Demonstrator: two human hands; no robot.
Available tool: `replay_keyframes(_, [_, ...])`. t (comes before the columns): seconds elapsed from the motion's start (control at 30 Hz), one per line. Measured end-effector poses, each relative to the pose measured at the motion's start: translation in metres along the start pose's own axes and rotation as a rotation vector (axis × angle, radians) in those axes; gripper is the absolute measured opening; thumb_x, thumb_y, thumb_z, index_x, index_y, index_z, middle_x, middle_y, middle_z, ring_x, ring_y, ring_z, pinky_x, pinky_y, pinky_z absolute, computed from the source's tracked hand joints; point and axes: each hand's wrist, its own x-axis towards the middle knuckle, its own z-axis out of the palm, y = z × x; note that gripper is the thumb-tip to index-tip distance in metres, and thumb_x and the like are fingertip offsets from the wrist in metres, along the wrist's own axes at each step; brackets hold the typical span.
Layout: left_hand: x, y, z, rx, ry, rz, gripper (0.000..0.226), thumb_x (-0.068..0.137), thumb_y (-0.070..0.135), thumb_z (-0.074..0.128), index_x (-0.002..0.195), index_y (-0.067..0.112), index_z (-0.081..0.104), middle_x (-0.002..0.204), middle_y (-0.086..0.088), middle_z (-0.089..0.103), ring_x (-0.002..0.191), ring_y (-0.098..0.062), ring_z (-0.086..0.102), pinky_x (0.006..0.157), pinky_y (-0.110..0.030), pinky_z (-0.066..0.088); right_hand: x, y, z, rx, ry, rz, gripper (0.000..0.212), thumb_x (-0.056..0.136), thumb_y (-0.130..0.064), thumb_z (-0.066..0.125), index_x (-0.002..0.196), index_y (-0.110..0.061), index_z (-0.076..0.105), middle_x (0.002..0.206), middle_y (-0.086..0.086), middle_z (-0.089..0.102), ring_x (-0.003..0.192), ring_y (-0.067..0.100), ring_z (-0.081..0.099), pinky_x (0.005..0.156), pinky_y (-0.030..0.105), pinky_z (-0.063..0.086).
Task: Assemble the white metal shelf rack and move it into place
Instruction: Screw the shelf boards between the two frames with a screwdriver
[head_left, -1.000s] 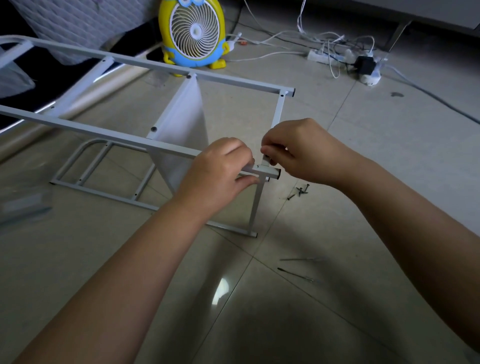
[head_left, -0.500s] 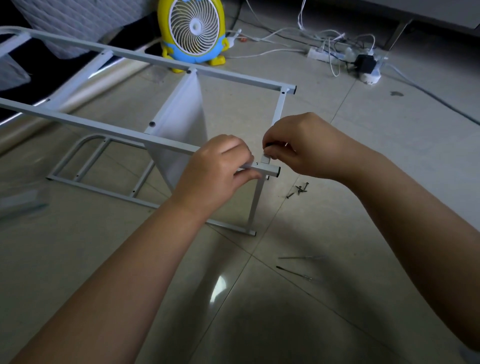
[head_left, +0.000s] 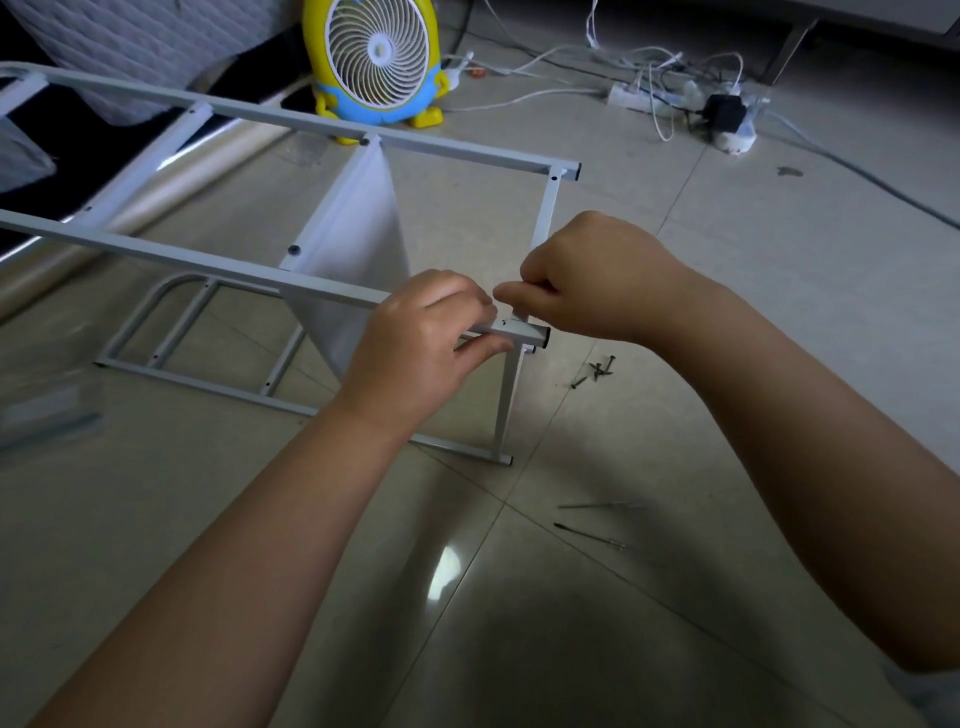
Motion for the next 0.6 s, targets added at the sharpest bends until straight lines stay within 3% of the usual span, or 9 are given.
replay_keyframes(0.1, [0.001, 0.001, 0.0, -0.004, 0.003, -0.007, 0.031, 0.074, 0.026, 0.065, 0.072, -0.005, 0.068, 0.074, -0.016, 0.066, 0.075, -0.014, 0.052, 0.064, -0.029, 0.044, -0.009, 0.01, -0.01, 0.103, 0.001, -0.055, 0.035, 0.085, -0.046, 0.051, 0.069, -0.016, 0.057, 0.061, -0.005, 0.046, 0.055, 0.008, 0.041, 0.061, 0.03, 0.039])
replay_keyframes(0.17, [0.001, 0.001, 0.001, 0.008, -0.006, -0.002, 0.032, 0.074, 0.026, 0.065, 0.072, -0.005, 0.069, 0.074, -0.016, 0.066, 0.076, -0.013, 0.051, 0.065, -0.027, 0.044, -0.014, 0.016, -0.015, 0.228, 0.061, -0.155, 0.025, 0.086, -0.029, 0.059, 0.103, -0.012, 0.065, 0.082, -0.006, 0.056, 0.072, 0.009, 0.053, 0.068, 0.023, 0.043])
replay_keyframes(0.2, [0.001, 0.001, 0.001, 0.014, -0.009, 0.001, 0.031, 0.074, 0.026, 0.064, 0.072, -0.005, 0.069, 0.074, -0.016, 0.066, 0.076, -0.013, 0.051, 0.066, -0.027, 0.044, -0.014, 0.018, -0.015, 0.252, 0.089, -0.199, 0.026, 0.087, -0.021, 0.059, 0.109, -0.009, 0.065, 0.088, -0.002, 0.06, 0.077, 0.01, 0.055, 0.069, 0.019, 0.042])
replay_keyframes(0.3, [0.001, 0.001, 0.002, 0.009, 0.008, -0.003, 0.03, 0.073, 0.025, 0.066, 0.071, -0.004, 0.069, 0.074, -0.015, 0.066, 0.076, -0.013, 0.052, 0.066, -0.028, 0.045, -0.012, 0.015, -0.012, 0.225, 0.112, -0.264, 0.031, 0.077, -0.016, 0.053, 0.098, -0.003, 0.072, 0.09, 0.011, 0.069, 0.073, 0.014, 0.058, 0.068, 0.017, 0.039])
replay_keyframes(0.37, [0.001, 0.001, 0.003, 0.005, 0.021, -0.004, 0.03, 0.073, 0.025, 0.067, 0.071, -0.004, 0.069, 0.074, -0.015, 0.066, 0.076, -0.014, 0.052, 0.065, -0.03, 0.044, -0.009, 0.012, -0.01, 0.202, 0.101, -0.27, 0.03, 0.076, -0.015, 0.052, 0.093, -0.001, 0.073, 0.087, 0.015, 0.069, 0.074, 0.022, 0.061, 0.067, 0.024, 0.041])
replay_keyframes(0.5, [0.0, 0.001, 0.003, 0.004, 0.018, -0.005, 0.029, 0.073, 0.025, 0.066, 0.072, -0.004, 0.069, 0.074, -0.016, 0.066, 0.076, -0.014, 0.052, 0.065, -0.031, 0.044, -0.005, 0.01, -0.011, 0.093, 0.05, -0.233, 0.023, 0.091, -0.011, 0.051, 0.104, -0.002, 0.068, 0.099, 0.014, 0.065, 0.093, 0.027, 0.059, 0.079, 0.03, 0.041])
replay_keyframes(0.6, [0.0, 0.0, 0.003, -0.002, 0.009, -0.015, 0.03, 0.073, 0.026, 0.066, 0.072, -0.004, 0.069, 0.074, -0.016, 0.066, 0.076, -0.014, 0.052, 0.065, -0.031, 0.044, -0.005, 0.007, -0.007, 0.04, 0.011, -0.186, 0.024, 0.094, -0.014, 0.046, 0.106, -0.003, 0.064, 0.103, 0.013, 0.062, 0.096, 0.026, 0.056, 0.084, 0.033, 0.043])
